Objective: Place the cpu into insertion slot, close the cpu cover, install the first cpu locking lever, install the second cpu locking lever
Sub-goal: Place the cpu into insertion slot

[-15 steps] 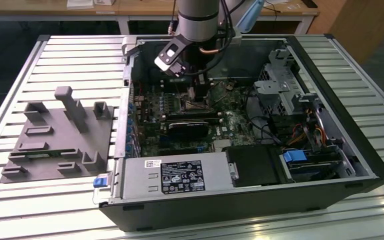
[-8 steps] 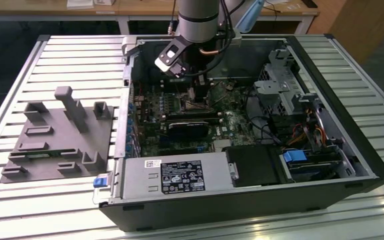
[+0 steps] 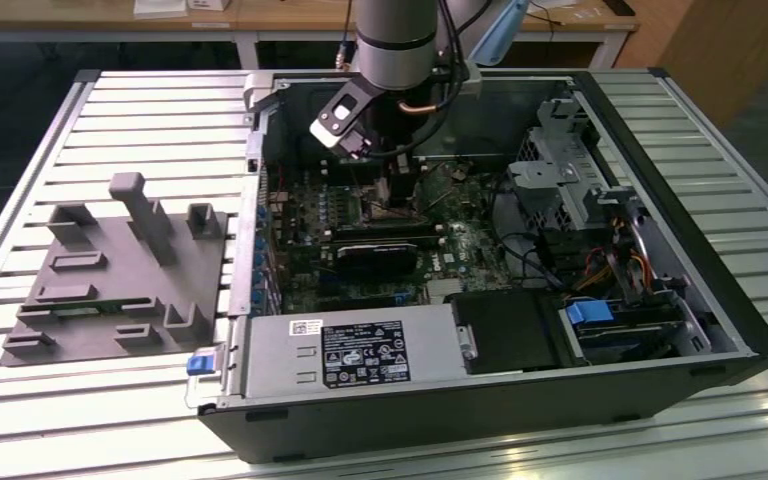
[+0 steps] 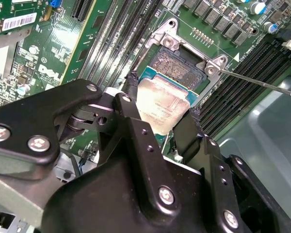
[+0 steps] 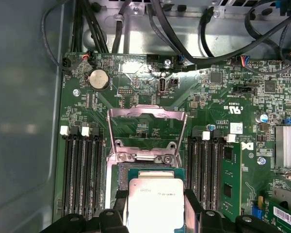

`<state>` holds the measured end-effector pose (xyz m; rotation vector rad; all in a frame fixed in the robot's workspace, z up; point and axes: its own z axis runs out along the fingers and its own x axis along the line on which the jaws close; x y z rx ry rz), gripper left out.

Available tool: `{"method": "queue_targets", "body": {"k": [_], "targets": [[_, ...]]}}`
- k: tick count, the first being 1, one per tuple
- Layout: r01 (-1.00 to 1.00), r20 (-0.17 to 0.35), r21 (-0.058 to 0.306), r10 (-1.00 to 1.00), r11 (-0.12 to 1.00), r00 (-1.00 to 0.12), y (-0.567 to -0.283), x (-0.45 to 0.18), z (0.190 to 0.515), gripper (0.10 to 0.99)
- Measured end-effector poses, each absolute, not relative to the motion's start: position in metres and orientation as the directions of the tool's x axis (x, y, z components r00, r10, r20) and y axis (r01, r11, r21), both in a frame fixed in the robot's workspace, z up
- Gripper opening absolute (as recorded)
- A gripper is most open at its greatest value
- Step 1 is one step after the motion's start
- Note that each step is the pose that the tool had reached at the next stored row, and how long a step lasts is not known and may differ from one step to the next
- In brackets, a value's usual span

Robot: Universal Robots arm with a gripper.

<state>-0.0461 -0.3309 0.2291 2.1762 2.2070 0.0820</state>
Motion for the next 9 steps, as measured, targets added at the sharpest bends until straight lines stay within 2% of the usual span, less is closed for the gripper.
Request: {"method": "queue_targets", "body": {"k": [9], "targets": [[0.998,0.008,0.067,1.000,0.012,-0.013,-0.3299,-0.0461,0.2250,0.541]]}}
